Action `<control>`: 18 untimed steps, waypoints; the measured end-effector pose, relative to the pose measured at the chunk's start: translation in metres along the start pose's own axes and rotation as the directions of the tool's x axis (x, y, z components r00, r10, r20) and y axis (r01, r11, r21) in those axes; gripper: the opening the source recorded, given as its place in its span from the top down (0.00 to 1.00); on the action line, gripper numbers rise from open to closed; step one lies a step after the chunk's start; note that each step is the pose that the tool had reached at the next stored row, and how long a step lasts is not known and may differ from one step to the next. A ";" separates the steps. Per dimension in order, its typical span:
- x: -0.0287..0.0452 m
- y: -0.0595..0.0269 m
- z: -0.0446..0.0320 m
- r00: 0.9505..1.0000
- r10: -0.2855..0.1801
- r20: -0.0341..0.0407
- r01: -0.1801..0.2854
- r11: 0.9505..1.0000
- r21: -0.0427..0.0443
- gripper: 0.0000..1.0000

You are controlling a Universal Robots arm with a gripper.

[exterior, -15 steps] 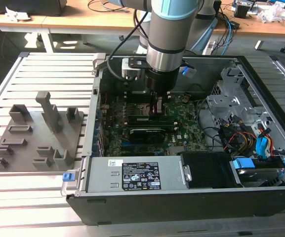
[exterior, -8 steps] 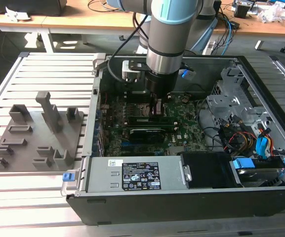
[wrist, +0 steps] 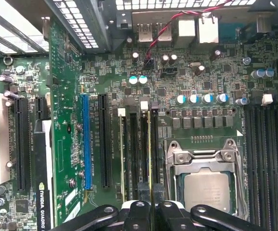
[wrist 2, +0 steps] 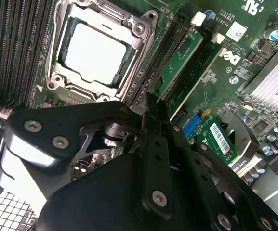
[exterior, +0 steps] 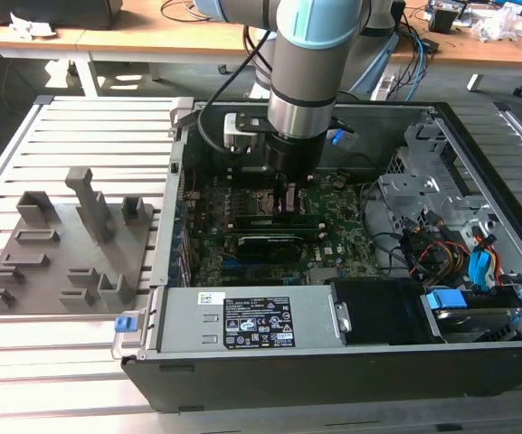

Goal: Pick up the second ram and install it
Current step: 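Insert the second ram into the second slot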

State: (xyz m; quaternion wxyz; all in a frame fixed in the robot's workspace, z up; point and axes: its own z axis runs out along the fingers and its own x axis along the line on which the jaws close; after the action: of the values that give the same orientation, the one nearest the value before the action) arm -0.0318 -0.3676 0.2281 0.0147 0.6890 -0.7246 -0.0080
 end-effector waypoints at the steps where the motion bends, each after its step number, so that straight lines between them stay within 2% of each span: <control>1: 0.0000 0.0001 -0.0004 1.000 0.000 0.000 0.000 1.000 0.000 0.87; 5: 0.0003 0.0003 -0.0044 1.000 0.000 0.000 0.000 1.000 0.001 0.87; 7: 0.0011 0.0003 -0.0096 1.000 0.000 0.000 0.000 1.000 0.002 0.87; 9: 0.0048 0.0001 -0.0097 1.000 -0.002 0.000 0.002 1.000 0.002 0.87; 18: 0.0049 0.0006 -0.0063 1.000 -0.003 0.000 0.003 1.000 0.002 0.87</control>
State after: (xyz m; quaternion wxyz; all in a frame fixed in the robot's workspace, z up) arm -0.0325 -0.3723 0.2344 0.0143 0.6899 -0.7237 -0.0073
